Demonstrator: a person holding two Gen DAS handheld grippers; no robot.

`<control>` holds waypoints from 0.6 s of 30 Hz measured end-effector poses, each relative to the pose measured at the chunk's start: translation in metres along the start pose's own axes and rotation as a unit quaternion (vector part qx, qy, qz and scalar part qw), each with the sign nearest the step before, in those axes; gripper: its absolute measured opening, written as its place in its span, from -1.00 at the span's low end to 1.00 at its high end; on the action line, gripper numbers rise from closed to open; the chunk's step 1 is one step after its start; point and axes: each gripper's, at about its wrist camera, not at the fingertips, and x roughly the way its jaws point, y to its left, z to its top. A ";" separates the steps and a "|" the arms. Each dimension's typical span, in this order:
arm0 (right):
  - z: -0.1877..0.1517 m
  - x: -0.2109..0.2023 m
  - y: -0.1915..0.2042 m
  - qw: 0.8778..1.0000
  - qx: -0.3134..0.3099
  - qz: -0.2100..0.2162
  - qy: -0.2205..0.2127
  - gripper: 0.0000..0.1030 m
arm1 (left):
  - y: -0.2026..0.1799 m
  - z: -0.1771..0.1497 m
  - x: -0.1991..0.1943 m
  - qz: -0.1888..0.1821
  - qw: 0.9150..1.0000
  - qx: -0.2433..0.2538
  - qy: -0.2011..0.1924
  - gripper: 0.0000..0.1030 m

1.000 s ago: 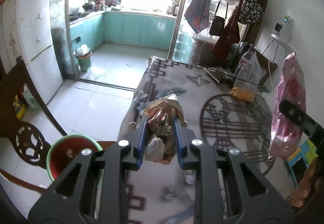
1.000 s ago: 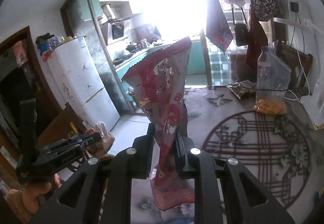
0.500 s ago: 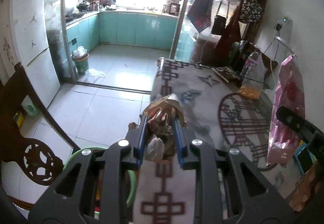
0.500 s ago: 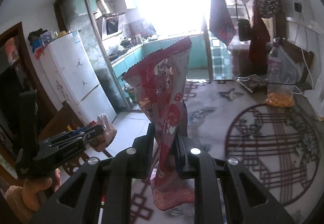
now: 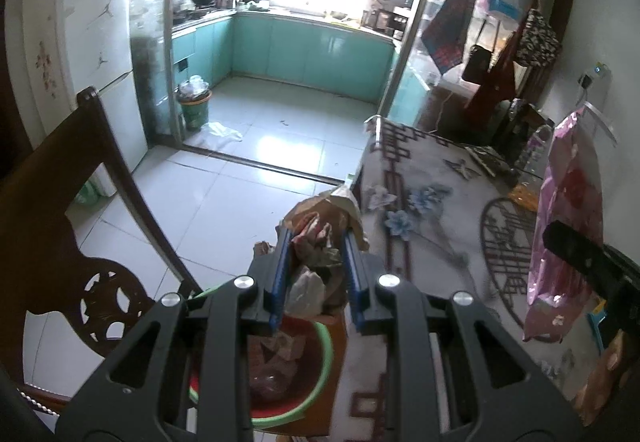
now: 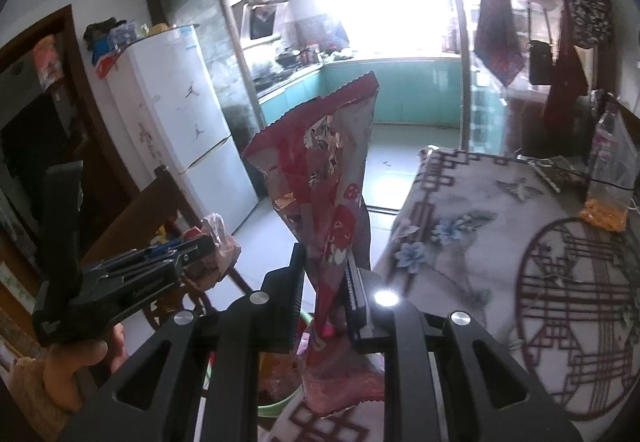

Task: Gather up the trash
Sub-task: 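Carry the pink wrapper and crumpled paper to the red bucket, then open the left tool over the bucket while the right tool releases the wrapper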

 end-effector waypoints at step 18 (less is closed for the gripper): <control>-0.027 0.084 0.041 0.990 0.029 0.072 0.117 -0.65 | 0.064 -0.018 0.037 0.031 0.998 -0.027 0.055 -0.51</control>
